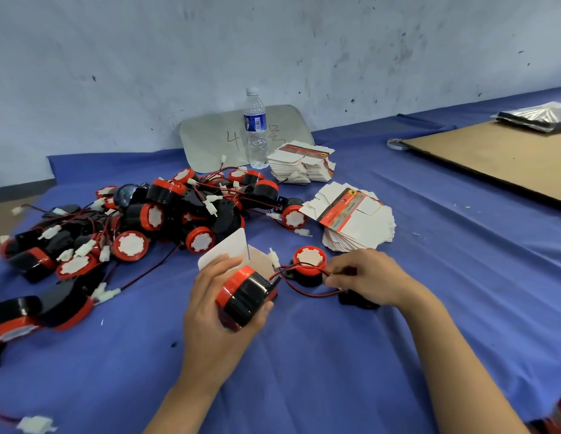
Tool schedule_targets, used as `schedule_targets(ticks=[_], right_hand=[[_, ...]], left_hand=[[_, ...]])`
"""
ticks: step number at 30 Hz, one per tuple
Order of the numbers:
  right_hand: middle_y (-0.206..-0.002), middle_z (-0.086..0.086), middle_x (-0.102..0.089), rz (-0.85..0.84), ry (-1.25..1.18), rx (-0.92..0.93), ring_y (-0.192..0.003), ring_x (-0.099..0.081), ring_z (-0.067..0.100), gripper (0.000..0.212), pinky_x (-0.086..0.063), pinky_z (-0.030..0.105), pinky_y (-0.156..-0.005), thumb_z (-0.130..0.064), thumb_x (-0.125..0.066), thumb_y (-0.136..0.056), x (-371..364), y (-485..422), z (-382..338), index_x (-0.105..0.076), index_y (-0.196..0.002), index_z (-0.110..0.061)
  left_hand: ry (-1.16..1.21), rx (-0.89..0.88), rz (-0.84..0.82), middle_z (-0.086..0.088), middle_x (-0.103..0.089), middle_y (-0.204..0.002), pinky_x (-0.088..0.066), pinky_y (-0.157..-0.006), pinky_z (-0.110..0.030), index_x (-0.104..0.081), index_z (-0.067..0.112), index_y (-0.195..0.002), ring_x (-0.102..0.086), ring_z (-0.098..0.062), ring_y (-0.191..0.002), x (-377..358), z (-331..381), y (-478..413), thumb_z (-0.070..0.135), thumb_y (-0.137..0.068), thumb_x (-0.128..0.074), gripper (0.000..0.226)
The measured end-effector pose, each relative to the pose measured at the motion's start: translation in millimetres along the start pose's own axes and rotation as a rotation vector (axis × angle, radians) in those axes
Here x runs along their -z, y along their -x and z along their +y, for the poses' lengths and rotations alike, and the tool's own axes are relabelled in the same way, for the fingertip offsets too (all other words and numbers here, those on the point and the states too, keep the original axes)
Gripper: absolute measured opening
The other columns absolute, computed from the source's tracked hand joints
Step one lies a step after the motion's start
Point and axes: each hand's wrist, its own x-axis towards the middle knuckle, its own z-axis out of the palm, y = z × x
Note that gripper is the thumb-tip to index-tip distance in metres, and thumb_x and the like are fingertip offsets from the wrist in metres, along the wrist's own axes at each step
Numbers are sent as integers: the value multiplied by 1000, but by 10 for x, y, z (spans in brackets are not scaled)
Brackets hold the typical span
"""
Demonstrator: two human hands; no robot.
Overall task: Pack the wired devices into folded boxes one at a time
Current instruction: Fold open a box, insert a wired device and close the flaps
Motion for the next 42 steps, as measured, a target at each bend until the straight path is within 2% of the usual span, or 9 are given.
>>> schedule_targets(ticks=[6, 13, 22, 25, 29, 33, 38, 40, 42], right_hand=[[-78, -19, -70, 22, -82, 1, -78, -60, 3, 12, -50, 30, -77, -34, -68, -87, -31, -22, -22, -69, -76, -40], [-77, -14, -67, 2, -119, -5, -74, -60, 6, 12, -52, 32, -76, -31, -75, -81, -30, -3, 0, -68, -70, -33], [-70, -16, -61, 108, -99, 98, -71, -51, 5, 17, -37, 17, -65, -25, -70, -86, 7, -12, -18, -62, -72, -30], [-63, -24, -58, 80, -232, 88, -61, -49, 0, 27, -37, 14, -61, -22, -71, -87, -32, -23, -15, -58, -66, -34], [-67, -8, -65, 181, -602, 106, -65, -60, 11, 24, -48, 28, -70, -10, -69, -87, -38, 3, -53, -65, -69, -25], [-67, 7, -67, 155, -900, 220, -62, -64, 16, 20, -51, 23, -66, -3, -65, -88, -66, 24, -172, -63, -71, -14], [-65, 8, -67, 101, -1255, 209, -56, -62, 13, 9, -51, 21, -59, -13, -64, -81, -209, -14, -327, -60, -72, -12], [-68, 7, -67, 59, -1333, 246, -59, -63, 14, 11, -52, 22, -62, -6, -67, -83, -284, -24, -382, -56, -80, -6], [-74, 6, -67, 12, -1367, 297, -64, -63, 13, 10, -52, 22, -66, 2, -63, -83, -353, -31, -430, -55, -85, -4]], left_hand=[[23, 26, 0, 3, -61, -120, -46, -97, -26, -57, 34, -109, -56, -13, -117, 17, 37, -3, 45, -70, -69, 42], [-17, 3, 36, 13, -61, -112, -43, -88, -9, -52, 38, -106, -53, 9, -107, 19, 158, -11, 51, -70, -67, 41], [-27, 23, 24, 19, -60, -107, -41, -84, -4, -52, 40, -107, -54, 14, -101, 21, 154, -1, 57, -69, -66, 44], [-27, 4, 7, 22, -60, -109, -39, -84, -3, -53, 37, -110, -54, 14, -103, 18, 130, 4, 54, -69, -68, 47], [28, 89, 62, 41, -49, -122, -34, -88, 1, -48, 36, -129, -47, 19, -113, -1, 66, 35, 51, -71, -71, 64], [28, 30, 104, 21, -51, -134, -31, -105, -10, -19, 47, -146, -45, -1, -129, -19, 22, 42, 42, -83, -61, 76], [-169, -138, -14, 13, -39, -140, -28, -111, -33, -62, 38, -110, -31, -8, -137, -42, 37, 36, 45, -88, -55, 24], [-229, -172, -75, 11, -39, -143, -22, -113, -39, -69, 31, -103, -27, -14, -140, -60, 58, 54, 58, -92, -47, 36], [-255, -134, -157, 6, -31, -153, -11, -118, -44, -66, 28, -115, -14, -19, -147, -82, 82, 63, 71, -89, -39, 57]])
